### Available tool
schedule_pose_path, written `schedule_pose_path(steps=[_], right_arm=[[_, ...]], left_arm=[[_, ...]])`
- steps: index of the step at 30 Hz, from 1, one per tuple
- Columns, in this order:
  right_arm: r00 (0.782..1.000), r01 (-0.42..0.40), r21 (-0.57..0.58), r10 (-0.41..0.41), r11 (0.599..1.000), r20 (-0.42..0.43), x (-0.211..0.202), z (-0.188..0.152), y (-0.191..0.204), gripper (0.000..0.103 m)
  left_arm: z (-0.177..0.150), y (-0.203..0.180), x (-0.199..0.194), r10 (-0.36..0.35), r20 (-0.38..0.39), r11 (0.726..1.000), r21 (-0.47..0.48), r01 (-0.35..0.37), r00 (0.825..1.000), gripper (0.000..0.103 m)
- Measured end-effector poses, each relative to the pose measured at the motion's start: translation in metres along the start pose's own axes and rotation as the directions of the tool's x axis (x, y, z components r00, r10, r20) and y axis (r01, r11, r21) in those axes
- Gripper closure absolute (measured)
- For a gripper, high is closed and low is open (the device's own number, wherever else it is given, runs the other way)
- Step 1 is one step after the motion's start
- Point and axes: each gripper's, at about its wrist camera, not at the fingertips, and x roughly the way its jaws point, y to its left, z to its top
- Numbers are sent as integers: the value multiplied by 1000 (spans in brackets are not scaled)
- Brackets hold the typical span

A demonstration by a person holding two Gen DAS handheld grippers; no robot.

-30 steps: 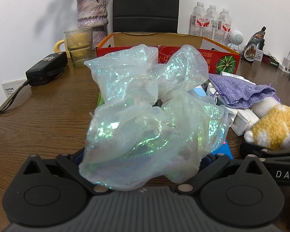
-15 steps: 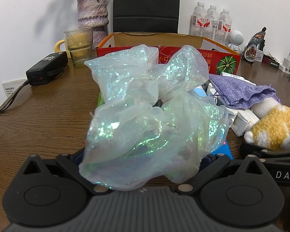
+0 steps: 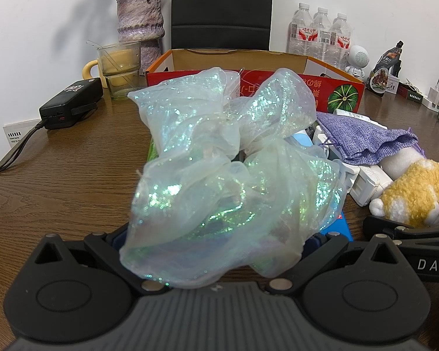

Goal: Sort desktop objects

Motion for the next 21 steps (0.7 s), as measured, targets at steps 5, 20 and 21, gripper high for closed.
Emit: schedule_pose_path(steps=[5,20,21], right_arm=[[1000,0,0,0,1000,0,0,0,0,0],[1000,0,0,0,1000,0,0,0,0,0],[1000,0,0,0,1000,0,0,0,0,0]], left_arm=[[0,0,0,0,0,1000,0,0,1000,0],[1,1,1,-1,0,1000,-1,1,1000,0],[1,1,2,-1,0,1000,-1,1,1000,0]])
